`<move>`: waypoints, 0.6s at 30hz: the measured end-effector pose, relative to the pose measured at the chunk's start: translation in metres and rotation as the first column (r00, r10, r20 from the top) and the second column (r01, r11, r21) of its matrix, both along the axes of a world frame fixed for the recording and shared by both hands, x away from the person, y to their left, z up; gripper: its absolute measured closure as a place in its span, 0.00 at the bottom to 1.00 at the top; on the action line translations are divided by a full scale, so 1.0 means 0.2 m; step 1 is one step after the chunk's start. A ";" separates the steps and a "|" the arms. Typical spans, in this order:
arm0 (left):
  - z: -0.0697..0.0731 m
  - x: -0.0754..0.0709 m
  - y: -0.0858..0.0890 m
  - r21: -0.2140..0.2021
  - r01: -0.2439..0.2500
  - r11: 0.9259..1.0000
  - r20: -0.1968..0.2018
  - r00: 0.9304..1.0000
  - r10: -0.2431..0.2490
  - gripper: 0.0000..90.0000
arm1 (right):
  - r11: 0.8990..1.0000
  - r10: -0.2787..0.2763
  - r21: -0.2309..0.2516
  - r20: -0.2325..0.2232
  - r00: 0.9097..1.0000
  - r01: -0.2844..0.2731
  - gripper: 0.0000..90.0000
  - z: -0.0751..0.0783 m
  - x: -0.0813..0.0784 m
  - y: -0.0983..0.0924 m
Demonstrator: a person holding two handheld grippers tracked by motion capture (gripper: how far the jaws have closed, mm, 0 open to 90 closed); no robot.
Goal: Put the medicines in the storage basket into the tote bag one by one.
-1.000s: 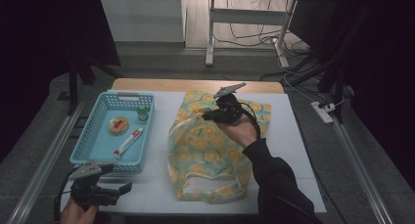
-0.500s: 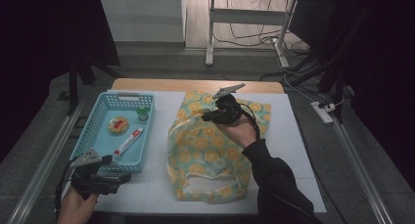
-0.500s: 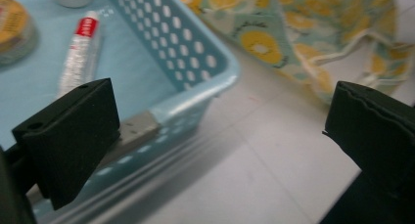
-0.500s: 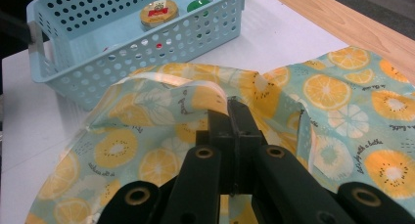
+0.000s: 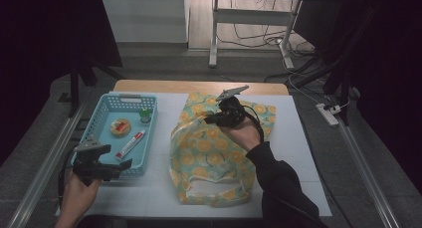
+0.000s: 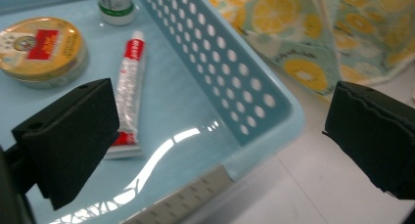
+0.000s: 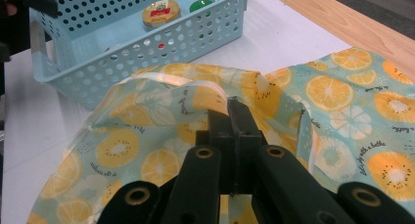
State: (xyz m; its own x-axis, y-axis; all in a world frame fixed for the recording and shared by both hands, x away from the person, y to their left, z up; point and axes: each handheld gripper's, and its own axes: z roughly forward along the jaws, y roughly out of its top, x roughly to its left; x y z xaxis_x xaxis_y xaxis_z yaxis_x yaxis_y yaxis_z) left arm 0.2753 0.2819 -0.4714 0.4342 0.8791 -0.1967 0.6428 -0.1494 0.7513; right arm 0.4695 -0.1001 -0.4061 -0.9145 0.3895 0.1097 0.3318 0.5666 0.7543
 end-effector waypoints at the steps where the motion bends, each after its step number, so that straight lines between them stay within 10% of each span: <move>1: 0.00 0.01 0.01 -0.003 -0.001 1.000 0.000 1.000 0.001 0.00 | 1.000 -0.001 0.000 0.001 1.000 0.001 1.00 0.00 0.00 0.00; 18: 0.02 0.26 0.07 0.048 -0.028 0.998 -0.032 0.999 0.030 0.00 | 1.000 0.000 -0.001 -0.001 1.000 0.000 1.00 -0.01 0.00 0.00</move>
State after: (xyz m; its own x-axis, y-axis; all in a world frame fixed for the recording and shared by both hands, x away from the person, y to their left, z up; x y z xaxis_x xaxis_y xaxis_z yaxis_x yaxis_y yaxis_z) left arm 0.3280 0.2958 -0.4679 0.4021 0.9000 -0.1684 0.6717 -0.1650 0.7222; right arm 0.4693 -0.0993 -0.4088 -0.9143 0.3897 0.1100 0.3324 0.5670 0.7536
